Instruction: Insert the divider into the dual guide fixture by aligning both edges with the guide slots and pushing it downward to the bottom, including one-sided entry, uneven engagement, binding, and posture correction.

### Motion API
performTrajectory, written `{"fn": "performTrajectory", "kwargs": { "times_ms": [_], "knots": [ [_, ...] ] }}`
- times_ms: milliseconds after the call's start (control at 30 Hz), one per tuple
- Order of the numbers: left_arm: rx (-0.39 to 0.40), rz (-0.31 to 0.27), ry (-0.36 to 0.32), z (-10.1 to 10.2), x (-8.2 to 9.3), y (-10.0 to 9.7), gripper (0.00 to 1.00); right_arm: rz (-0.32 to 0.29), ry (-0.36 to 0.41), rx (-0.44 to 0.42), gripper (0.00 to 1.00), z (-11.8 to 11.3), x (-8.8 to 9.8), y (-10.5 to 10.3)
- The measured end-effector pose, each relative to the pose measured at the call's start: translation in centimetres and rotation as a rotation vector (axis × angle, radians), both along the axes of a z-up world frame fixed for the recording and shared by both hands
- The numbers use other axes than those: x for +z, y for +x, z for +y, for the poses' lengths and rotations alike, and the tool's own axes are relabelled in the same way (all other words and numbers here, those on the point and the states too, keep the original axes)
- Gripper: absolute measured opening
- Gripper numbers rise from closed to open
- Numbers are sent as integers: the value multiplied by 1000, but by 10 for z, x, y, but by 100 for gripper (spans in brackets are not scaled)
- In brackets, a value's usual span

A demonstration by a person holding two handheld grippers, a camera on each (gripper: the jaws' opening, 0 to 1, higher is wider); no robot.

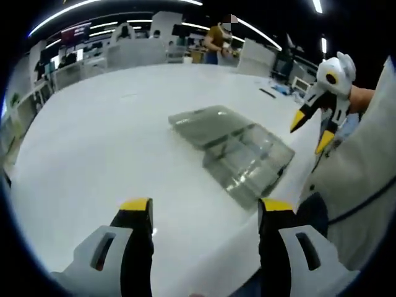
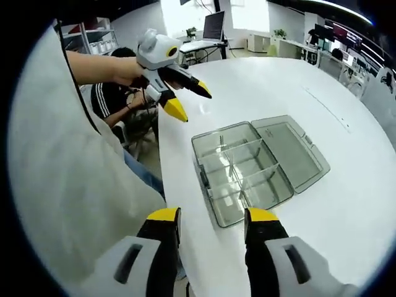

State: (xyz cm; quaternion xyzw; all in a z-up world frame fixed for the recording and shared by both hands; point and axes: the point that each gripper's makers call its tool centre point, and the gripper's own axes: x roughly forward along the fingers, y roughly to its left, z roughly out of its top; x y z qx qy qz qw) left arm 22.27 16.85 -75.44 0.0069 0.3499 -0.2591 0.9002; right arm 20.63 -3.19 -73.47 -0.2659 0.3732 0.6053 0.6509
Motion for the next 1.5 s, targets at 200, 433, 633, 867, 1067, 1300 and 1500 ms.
{"fn": "performTrajectory", "kwargs": {
  "times_ms": [200, 433, 633, 867, 1067, 1300, 1500],
  "knots": [
    [-24, 18, 25, 2, -9, -1, 67, -3, -2, 3, 37, 0, 2, -3],
    [-64, 41, 65, 5, -22, -6, 67, 5, 7, -10, 37, 0, 2, -5],
    [-71, 51, 87, 14, -28, -9, 67, 4, 9, -16, 38, -1, 3, -6],
    [-86, 58, 124, 26, -33, -9, 66, 0, 9, -14, 43, 1, 5, -5],
    [-119, 62, 164, 35, -35, -9, 66, -5, 21, -19, 45, 3, 9, -2],
    [-175, 65, 217, 42, -39, -10, 66, -7, 28, -28, 47, 5, 12, -2],
    [-225, 69, 251, 45, -42, -12, 66, -11, 38, -32, 48, 5, 16, -4]
  ]
}}
